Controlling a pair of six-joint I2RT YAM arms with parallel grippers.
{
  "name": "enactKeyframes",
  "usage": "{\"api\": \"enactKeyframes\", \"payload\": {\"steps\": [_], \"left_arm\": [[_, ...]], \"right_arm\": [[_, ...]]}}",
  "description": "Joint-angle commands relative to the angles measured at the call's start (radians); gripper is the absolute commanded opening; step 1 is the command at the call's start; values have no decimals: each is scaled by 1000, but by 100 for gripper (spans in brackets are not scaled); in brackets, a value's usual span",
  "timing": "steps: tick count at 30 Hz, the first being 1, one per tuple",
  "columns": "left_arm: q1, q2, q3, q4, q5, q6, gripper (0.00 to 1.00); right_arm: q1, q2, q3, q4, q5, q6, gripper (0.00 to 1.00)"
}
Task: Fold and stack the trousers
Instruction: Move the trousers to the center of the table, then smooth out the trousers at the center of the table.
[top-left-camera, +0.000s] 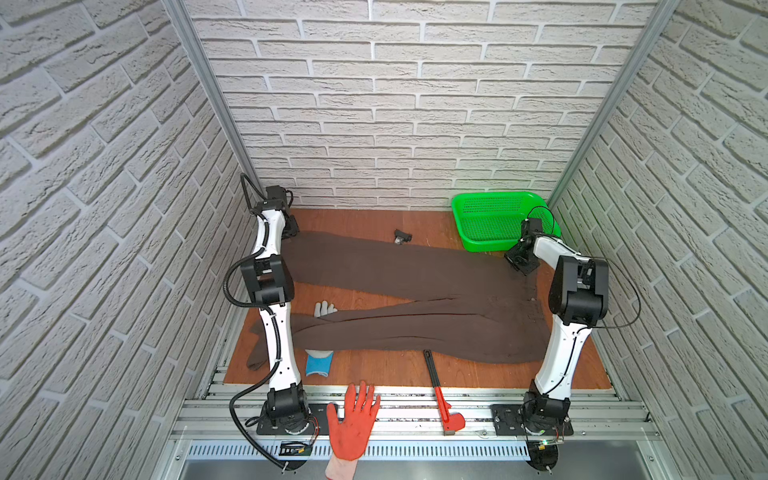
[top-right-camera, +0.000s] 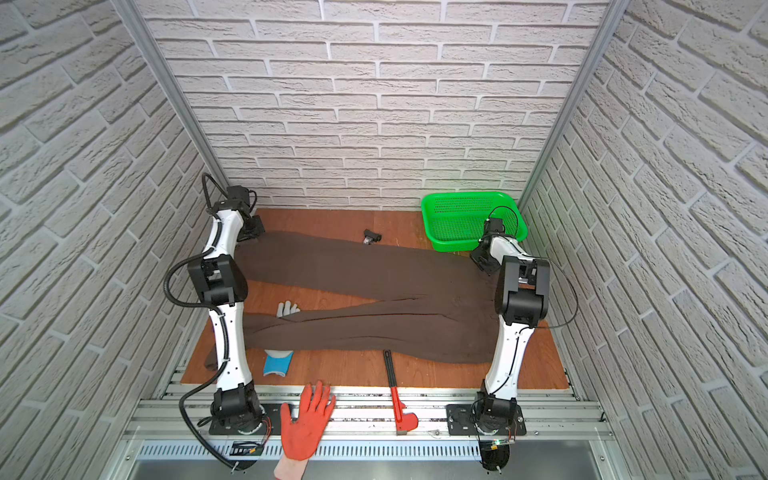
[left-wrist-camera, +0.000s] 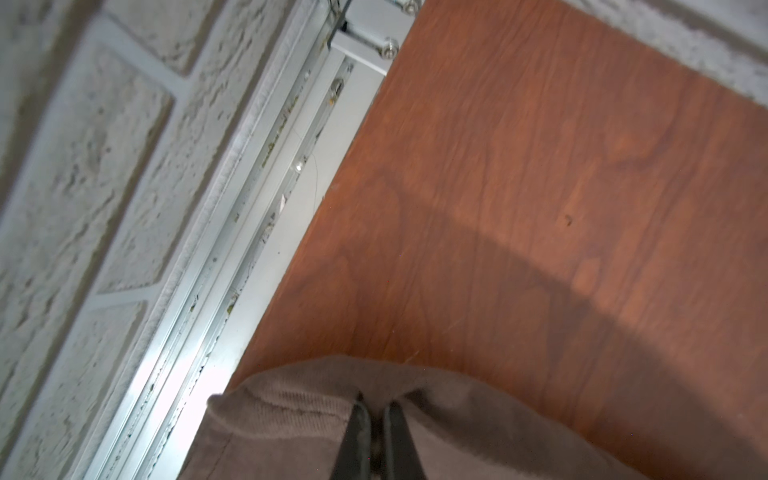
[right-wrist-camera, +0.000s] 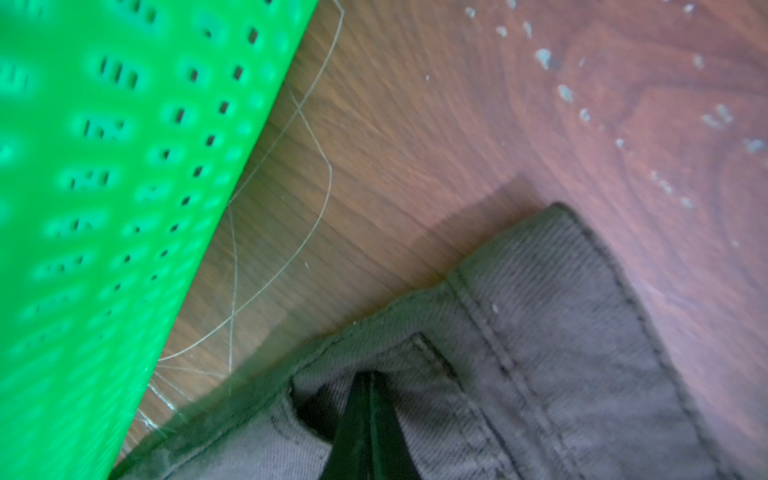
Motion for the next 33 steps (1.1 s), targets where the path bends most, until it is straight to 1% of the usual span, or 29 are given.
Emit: {"api": "enactKeyframes", "payload": {"steps": [1,3,4,6,8,11,12,13,15,16,18,23,26,29,31,33], "left_arm": [[16,17,34,-7,11,0,9],[19,7,32,4,18,-4,40],[19,-3,30,10,18,-6,52],[19,-39,16,33,15,-15,63],[20,-108,-34,79,17,-22,70],[18,-244,-136,141,21,-30,75],[18,-295,-176,155,24,-32,75],[16,-357,-233,171,24,-36,76],[12,-495,-385,209,22,-45,77],[11,-574,-487,233,17,-53,77],[10,-722,-684,263,-1,-75,78],[10,-1030,-1126,232,-31,-143,81],[11,-1195,-1353,219,-37,-190,83],[11,-1306,-1514,228,-14,-232,86],[11,-1343,-1571,215,-3,-251,87],[8,-1385,-1612,186,-20,-269,88]], "right_arm": [[-2,34,19,116,-7,-31,5],[-2,9,-2,126,-4,-32,6],[-1,-8,-18,131,-5,-34,6],[-2,-47,-44,137,-4,-41,6],[0,-93,-68,135,-7,-54,7],[4,-176,-102,113,-6,-67,12],[6,-214,-116,102,-5,-74,15],[8,-250,-128,82,3,-78,21],[15,-318,-156,44,20,-89,33],[18,-354,-172,18,32,-92,37],[23,-422,-207,-29,53,-95,43],[40,-585,-338,-126,47,-92,49],[55,-681,-438,-147,28,-98,50],[74,-765,-519,-187,25,-108,51],[87,-816,-571,-210,14,-106,52],[102,-869,-620,-236,10,-101,52]]}}
